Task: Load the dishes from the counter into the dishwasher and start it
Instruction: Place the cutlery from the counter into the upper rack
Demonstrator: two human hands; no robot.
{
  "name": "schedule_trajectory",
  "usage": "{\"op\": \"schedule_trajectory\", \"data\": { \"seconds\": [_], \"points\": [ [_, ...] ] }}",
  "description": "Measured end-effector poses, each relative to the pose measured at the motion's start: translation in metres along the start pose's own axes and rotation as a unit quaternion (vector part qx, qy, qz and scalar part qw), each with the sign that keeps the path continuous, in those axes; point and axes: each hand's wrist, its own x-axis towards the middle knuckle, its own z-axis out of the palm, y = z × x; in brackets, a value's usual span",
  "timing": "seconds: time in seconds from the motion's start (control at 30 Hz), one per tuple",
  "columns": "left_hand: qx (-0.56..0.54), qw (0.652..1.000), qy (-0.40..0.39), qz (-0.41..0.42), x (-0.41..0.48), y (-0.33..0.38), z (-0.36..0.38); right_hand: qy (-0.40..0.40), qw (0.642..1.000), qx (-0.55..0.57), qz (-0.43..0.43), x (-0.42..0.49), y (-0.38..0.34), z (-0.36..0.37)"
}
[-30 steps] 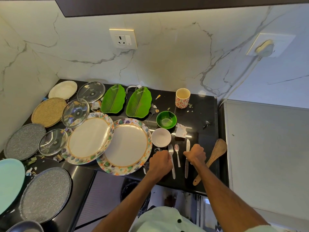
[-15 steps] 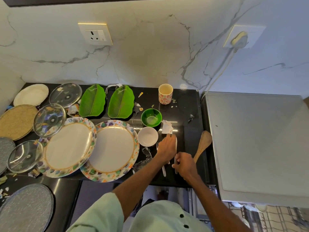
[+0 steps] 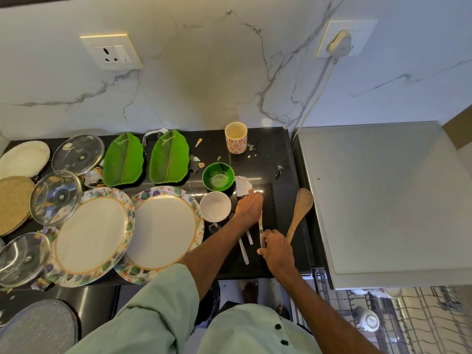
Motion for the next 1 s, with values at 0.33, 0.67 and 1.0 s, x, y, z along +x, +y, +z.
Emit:
{"op": "schedule_trajectory", "data": {
  "seconds": [0.33, 0.67, 1.0],
  "points": [
    [-0.025, 0.999, -0.042, -0.016, 0.016, 0.005, -0.01, -0.004, 0.999, 0.044, 0.027, 0.005, 0.0, 0.002],
    [-0.007, 0.999, -0.025, -0.027, -0.005, 0.008, -0.002, -0.024, 0.996, 0.08, 0.021, 0.004, 0.008, -0.005],
    [0.037, 0.999, -0.018, -0.019, -0.026, 0.014, 0.009, -0.054, 0.998, 0.022, 0.03, -0.03, 0.019, 0.001]
  ]
}}
